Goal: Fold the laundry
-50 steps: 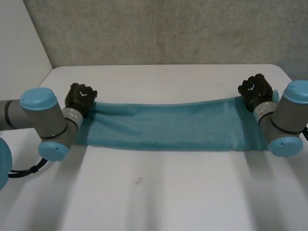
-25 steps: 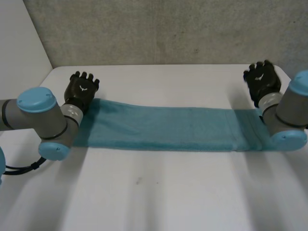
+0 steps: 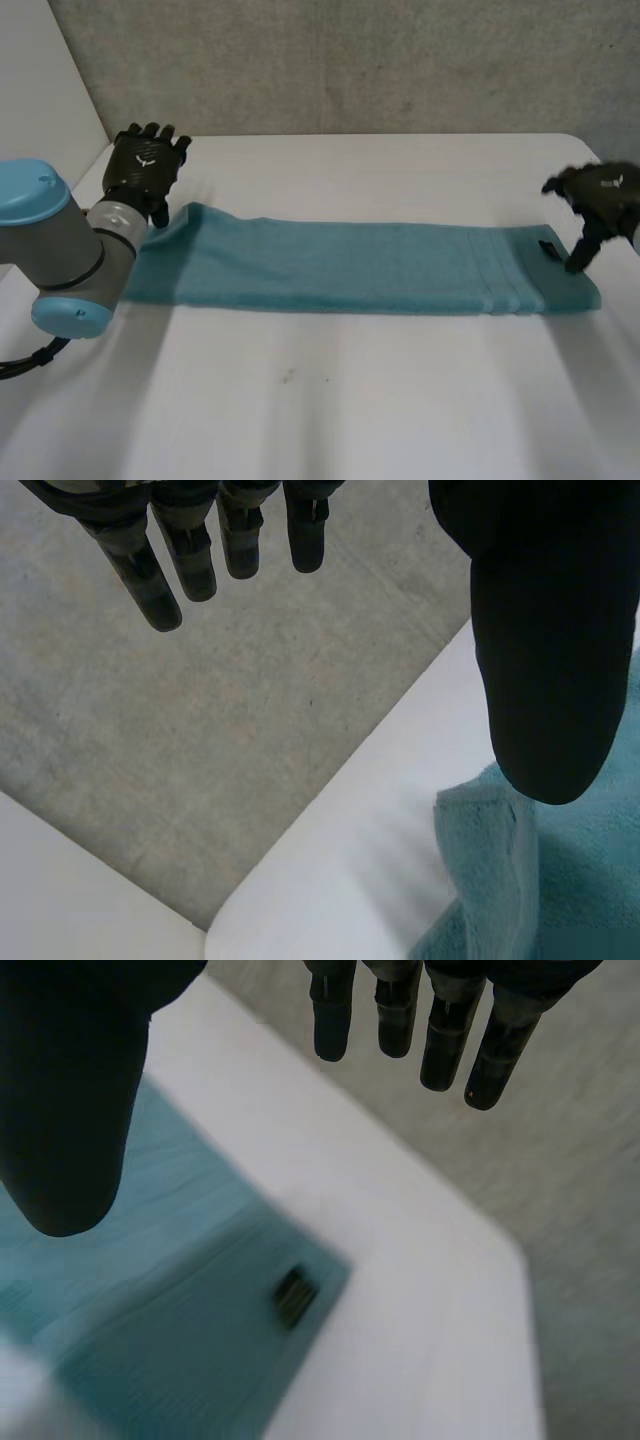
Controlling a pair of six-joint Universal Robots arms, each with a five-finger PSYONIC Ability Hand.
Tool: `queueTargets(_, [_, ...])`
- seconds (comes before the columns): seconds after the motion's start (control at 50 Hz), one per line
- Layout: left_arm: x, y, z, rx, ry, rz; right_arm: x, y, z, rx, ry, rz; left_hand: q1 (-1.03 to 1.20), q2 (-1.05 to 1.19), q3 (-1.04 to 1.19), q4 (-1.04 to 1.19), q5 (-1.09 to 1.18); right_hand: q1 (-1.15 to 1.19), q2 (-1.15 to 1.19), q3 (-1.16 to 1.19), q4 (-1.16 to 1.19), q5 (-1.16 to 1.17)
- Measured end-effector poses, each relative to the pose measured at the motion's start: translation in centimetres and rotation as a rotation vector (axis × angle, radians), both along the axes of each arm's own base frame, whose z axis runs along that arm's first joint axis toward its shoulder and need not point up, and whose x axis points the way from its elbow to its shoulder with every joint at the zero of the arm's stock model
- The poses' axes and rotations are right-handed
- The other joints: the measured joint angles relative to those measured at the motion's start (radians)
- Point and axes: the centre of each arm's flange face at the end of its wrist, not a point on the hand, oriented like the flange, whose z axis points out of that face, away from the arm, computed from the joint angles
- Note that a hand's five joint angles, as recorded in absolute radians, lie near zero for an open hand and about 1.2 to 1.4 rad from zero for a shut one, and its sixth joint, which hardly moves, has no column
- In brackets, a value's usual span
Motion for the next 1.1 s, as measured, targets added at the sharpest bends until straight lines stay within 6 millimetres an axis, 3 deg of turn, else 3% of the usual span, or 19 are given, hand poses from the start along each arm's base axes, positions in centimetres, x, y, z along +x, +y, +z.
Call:
queueTargets(0.14, [1.1, -1.3, -1.6, 0.028, -0.001, 0.029, -1.9, 0.4, -2.4, 0.107, -0.037, 0.01, 0.0, 0.0, 0.0, 0.0, 0.0, 0.126, 0.159, 0.169, 0.155, 0.132])
queueTargets(0.26, [1.7, -2.6, -3.2, 0.046, -0.009, 0.048, -3.1, -0.4, -4.7, 0.127, -0.059, 0.009, 0.0, 0.0, 0.0, 0.0, 0.0, 0.152, 0.189, 0.2, 0.187, 0.16])
queueTargets(0.46, [2.7, -4.7, -6.0, 0.074, -0.02, 0.078, -4.1, -1.7, -7.9, 0.128, -0.06, -0.01, 0.0, 0.002, 0.0, 0.001, 0.0, 0.354, 0.43, 0.436, 0.422, 0.382])
queueTargets(0.76, [3.3, -5.6, -5.6, 0.052, -0.017, 0.097, -4.3, -2.3, -9.5, 0.128, -0.014, -0.006, 0.0, 0.002, 0.002, 0.002, 0.0, 0.486, 0.582, 0.587, 0.574, 0.529])
queueTargets(0.78, [3.3, -5.7, -5.5, 0.049, -0.016, 0.098, -4.5, -2.4, -9.5, 0.128, -0.008, -0.009, 0.0, 0.002, 0.002, 0.002, 0.0, 0.681, 0.819, 0.82, 0.808, 0.76])
queueTargets(0.8, [3.3, -5.7, -5.5, 0.048, -0.016, 0.098, -4.6, -2.4, -9.6, 0.126, -0.006, -0.013, 0.0, 0.002, 0.002, 0.002, 0.0, 0.717, 0.881, 0.872, 0.86, 0.813])
queueTargets(0.94, [3.3, -5.6, -5.1, 0.041, -0.014, 0.099, -6.8, -3.6, -9.4, 0.071, 0.044, -0.123, 0.0, 0.002, 0.002, 0.002, 0.0, 0.741, 0.948, 0.953, 0.95, 0.876])
queueTargets(1.1, [3.3, -5.8, -4.1, 0.013, -0.009, 0.099, -9.9, -4.7, -7.5, -0.036, 0.104, -0.267, 0.0, 0.002, 0.002, 0.002, 0.0, 0.741, 0.948, 0.953, 0.95, 0.881])
